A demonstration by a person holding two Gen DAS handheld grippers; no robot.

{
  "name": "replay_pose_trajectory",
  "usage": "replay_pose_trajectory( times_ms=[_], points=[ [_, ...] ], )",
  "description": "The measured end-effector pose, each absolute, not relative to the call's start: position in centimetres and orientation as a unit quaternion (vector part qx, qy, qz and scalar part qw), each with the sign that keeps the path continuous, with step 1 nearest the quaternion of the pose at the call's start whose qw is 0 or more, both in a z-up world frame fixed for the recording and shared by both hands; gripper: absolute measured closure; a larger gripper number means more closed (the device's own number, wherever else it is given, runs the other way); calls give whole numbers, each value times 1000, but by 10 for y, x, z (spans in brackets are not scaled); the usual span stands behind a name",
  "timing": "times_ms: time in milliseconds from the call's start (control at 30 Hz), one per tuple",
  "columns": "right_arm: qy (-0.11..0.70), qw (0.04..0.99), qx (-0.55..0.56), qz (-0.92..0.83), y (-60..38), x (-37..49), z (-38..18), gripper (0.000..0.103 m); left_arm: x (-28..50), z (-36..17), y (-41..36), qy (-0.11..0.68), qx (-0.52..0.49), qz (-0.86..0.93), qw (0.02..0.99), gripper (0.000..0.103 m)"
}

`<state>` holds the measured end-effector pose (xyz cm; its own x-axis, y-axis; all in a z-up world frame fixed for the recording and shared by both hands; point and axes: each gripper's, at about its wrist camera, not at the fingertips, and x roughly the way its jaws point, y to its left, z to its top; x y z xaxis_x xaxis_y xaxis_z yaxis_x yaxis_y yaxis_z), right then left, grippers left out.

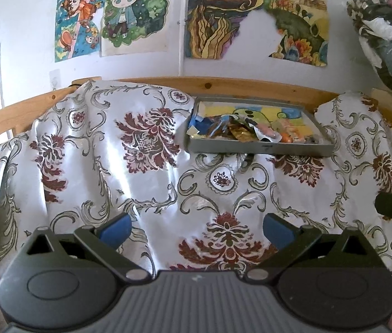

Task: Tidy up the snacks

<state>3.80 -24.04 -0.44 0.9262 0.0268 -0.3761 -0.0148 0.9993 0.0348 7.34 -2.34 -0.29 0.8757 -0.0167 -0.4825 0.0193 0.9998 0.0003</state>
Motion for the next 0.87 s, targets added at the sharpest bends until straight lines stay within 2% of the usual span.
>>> replay_pose_trajectory(
  times_ms=[867],
  points=[
    [197, 980, 12, 12, -237, 37, -7, 1, 73, -2, -21, 254, -4, -8, 967, 0]
  ],
)
